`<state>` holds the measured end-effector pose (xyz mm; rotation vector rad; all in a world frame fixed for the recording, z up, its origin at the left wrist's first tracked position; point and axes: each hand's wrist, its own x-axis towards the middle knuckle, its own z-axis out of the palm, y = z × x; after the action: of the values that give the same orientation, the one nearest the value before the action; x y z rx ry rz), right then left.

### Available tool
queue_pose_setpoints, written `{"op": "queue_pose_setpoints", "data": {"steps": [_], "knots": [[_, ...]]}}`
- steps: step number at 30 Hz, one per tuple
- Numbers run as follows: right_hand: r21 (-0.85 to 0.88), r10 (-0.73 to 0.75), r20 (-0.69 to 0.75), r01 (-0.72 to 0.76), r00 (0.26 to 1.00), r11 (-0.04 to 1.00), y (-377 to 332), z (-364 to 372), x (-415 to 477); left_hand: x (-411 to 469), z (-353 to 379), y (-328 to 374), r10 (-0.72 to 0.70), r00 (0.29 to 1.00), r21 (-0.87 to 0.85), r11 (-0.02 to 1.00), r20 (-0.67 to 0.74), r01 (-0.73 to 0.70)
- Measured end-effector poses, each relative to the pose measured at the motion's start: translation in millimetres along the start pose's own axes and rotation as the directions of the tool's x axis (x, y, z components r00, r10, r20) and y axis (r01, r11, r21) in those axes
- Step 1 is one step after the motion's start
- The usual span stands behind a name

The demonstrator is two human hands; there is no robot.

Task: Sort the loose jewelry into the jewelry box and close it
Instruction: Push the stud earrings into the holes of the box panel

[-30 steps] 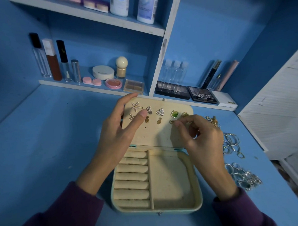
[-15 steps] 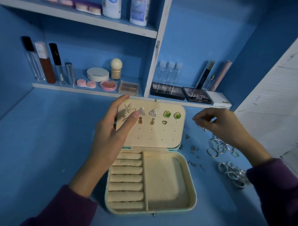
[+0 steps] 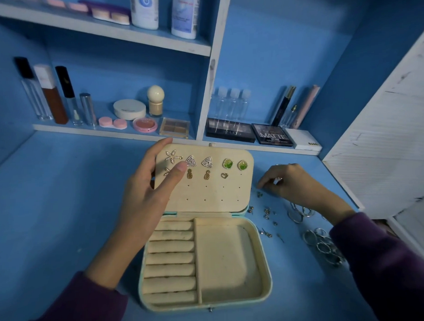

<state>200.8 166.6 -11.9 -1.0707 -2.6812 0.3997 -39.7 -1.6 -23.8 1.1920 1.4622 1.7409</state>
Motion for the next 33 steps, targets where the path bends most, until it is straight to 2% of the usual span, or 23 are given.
{"op": "queue_pose_setpoints", "data": {"steps": [13,20,33], "knots": [[-0.036,-0.018,0.002,0.018,1.0,0.999,5.7,4.0,3.1,-0.6,0.8,2.5,0.003,1.0,-0.012,1.0,0.001,-0.003],[-0.008,-0.033,-0.049,0.033,0.998,0.999,5.7,4.6,2.6,-0.6,0.9,2.4,0.008,1.0,-0.008,1.0,-0.005,-0.008],[-0.016,-0.013,0.02,0.013,1.0,1.0,4.5,4.4,9.8,0.6,0.2,-0.1,0.005,1.0,-0.017,1.0,0.008,-0.004]]}}
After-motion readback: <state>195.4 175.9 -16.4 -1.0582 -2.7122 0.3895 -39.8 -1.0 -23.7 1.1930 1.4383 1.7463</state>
